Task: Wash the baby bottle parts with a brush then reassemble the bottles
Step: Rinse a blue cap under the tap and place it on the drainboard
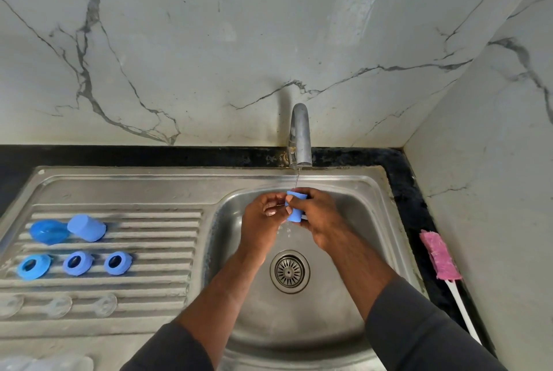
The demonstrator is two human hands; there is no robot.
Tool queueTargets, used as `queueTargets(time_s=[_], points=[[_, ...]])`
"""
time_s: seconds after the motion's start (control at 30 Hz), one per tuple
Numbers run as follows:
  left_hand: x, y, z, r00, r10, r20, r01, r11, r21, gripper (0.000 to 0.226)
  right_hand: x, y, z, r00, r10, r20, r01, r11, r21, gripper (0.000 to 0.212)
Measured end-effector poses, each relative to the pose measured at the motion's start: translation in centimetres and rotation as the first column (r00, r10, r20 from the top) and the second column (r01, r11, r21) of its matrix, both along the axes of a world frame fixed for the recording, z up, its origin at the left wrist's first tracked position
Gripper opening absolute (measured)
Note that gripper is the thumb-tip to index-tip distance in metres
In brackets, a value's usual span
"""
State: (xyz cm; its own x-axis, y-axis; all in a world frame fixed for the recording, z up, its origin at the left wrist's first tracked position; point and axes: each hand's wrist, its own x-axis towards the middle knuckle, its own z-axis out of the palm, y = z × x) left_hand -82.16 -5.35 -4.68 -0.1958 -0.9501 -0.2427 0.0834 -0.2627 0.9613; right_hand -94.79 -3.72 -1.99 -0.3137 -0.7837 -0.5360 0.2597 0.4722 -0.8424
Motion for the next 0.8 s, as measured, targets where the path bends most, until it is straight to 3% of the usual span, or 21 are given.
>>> queueTargets(time_s=[0.1, 0.17, 0.3, 0.47, 0.6, 0.73, 0.8], points=[[0.5, -0.3, 0.1, 1.0, -0.006, 0.024, 0.006, 1.0, 0.006, 0.029, -0.1, -0.2, 0.2, 0.997, 0.039, -0.073, -0.04, 0.999, -0.014, 0.042], [0.9, -0.4, 0.1, 0.999, 0.0, 0.039, 0.0, 1.0, 0.001, 0.031, -0.1, -0.2, 0.4, 0.971, 0.077, -0.227, -0.089, 0.995, -0.041, 0.05], [1.5, -0.5, -0.3, 0.998, 0.051, 0.048, -0.053, 0.997, 0.057, 0.016, -0.4, 0.2, 0.6, 0.912, 0.123, -0.391, -0.173, 0.98, -0.096, 0.05], [1.9, -0.3, -0.6, 0.996, 0.081, 0.034, -0.085, 0.987, 0.133, 0.011, -0.2, 0.7, 1.4, 0.846, -0.048, -0.531, -0.121, 0.953, -0.279, 0.043], [2.0, -0.3, -0.3, 0.991, 0.107, 0.084, -0.114, 0.989, 0.091, 0.015, 0.0, 1.0, 0.7, 0.803, 0.092, -0.589, -0.231, 0.959, -0.165, 0.044], [2.6, -0.7, -0.4, 0.987, 0.089, 0.136, -0.098, 0.993, 0.065, 0.014, 0.1, 0.7, 0.9, 0.789, -0.014, -0.614, -0.18, 0.951, -0.253, 0.041], [2.9, -0.6, -0.5, 0.982, 0.085, 0.169, -0.096, 0.994, 0.054, 0.013, 0.6, 0.7, 0.6, 0.744, 0.07, -0.664, -0.253, 0.95, -0.183, 0.041]])
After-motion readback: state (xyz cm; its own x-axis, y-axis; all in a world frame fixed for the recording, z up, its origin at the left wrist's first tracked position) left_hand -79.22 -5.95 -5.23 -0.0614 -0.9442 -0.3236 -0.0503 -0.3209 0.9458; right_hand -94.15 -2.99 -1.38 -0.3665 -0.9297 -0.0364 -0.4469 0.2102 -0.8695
